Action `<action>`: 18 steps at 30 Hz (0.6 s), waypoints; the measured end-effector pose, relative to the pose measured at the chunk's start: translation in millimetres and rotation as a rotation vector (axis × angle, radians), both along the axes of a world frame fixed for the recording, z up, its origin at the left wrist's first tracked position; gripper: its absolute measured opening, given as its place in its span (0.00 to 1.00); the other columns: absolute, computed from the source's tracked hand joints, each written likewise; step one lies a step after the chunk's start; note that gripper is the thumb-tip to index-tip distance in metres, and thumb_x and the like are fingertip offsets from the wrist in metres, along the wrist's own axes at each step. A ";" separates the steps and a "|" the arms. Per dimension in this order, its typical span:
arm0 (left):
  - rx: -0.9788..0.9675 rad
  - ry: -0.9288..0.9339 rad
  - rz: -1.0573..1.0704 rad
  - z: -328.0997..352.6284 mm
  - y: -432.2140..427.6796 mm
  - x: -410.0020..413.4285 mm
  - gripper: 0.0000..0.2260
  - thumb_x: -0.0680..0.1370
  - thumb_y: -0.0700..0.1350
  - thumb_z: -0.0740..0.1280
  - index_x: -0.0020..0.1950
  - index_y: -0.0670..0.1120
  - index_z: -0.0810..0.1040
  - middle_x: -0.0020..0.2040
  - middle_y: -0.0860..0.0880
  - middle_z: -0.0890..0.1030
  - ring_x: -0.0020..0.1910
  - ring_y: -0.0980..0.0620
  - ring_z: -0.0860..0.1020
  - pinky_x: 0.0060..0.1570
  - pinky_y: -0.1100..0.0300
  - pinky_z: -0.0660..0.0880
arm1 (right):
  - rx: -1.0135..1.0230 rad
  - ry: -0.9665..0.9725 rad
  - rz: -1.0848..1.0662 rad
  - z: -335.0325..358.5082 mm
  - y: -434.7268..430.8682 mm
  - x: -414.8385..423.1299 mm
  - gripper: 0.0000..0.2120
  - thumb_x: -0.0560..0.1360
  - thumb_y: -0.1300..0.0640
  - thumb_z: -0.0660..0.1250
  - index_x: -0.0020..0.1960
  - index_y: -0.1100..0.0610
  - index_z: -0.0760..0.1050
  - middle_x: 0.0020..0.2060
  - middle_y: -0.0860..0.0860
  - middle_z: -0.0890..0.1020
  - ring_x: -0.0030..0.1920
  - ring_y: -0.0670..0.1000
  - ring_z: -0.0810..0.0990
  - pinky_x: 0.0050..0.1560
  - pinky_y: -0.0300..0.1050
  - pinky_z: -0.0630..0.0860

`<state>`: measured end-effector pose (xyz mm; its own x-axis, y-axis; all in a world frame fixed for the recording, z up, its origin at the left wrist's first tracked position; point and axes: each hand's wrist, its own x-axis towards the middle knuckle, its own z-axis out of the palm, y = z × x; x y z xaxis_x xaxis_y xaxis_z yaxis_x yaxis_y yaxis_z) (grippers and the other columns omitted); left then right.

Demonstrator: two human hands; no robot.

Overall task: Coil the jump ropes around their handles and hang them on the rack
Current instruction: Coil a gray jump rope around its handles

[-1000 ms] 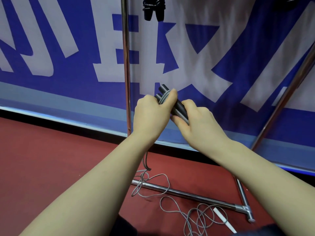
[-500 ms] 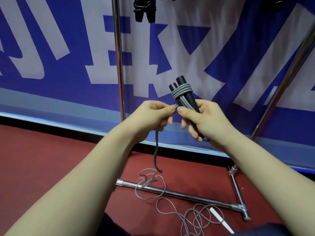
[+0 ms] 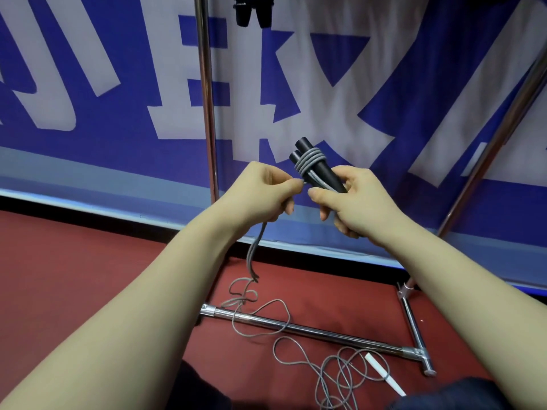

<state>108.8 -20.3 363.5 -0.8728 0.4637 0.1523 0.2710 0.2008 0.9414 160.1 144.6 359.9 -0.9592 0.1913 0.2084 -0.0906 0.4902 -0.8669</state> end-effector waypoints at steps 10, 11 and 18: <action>0.165 -0.121 0.228 -0.3 17.9 10.3 0.23 0.74 0.61 0.70 0.36 0.40 0.76 0.22 0.51 0.67 0.20 0.55 0.60 0.22 0.67 0.59 | 0.969 0.166 -0.235 -15.3 -29.8 6.3 0.09 0.81 0.61 0.59 0.60 0.61 0.68 0.38 0.55 0.74 0.44 0.65 0.78 0.35 0.49 0.59; 0.192 -0.118 0.244 -2.2 17.9 9.7 0.22 0.75 0.59 0.71 0.37 0.39 0.77 0.21 0.51 0.66 0.20 0.55 0.60 0.22 0.66 0.59 | 1.019 0.160 -0.255 -15.9 -33.2 6.2 0.10 0.80 0.62 0.59 0.61 0.61 0.67 0.38 0.54 0.72 0.44 0.65 0.79 0.35 0.49 0.58; 0.189 -0.080 0.081 -4.9 4.4 5.7 0.22 0.80 0.53 0.66 0.29 0.46 0.70 0.23 0.53 0.66 0.23 0.56 0.59 0.26 0.64 0.59 | 0.217 -0.029 -0.044 -12.9 -29.1 9.3 0.14 0.75 0.50 0.70 0.53 0.57 0.70 0.40 0.52 0.81 0.36 0.54 0.77 0.35 0.46 0.72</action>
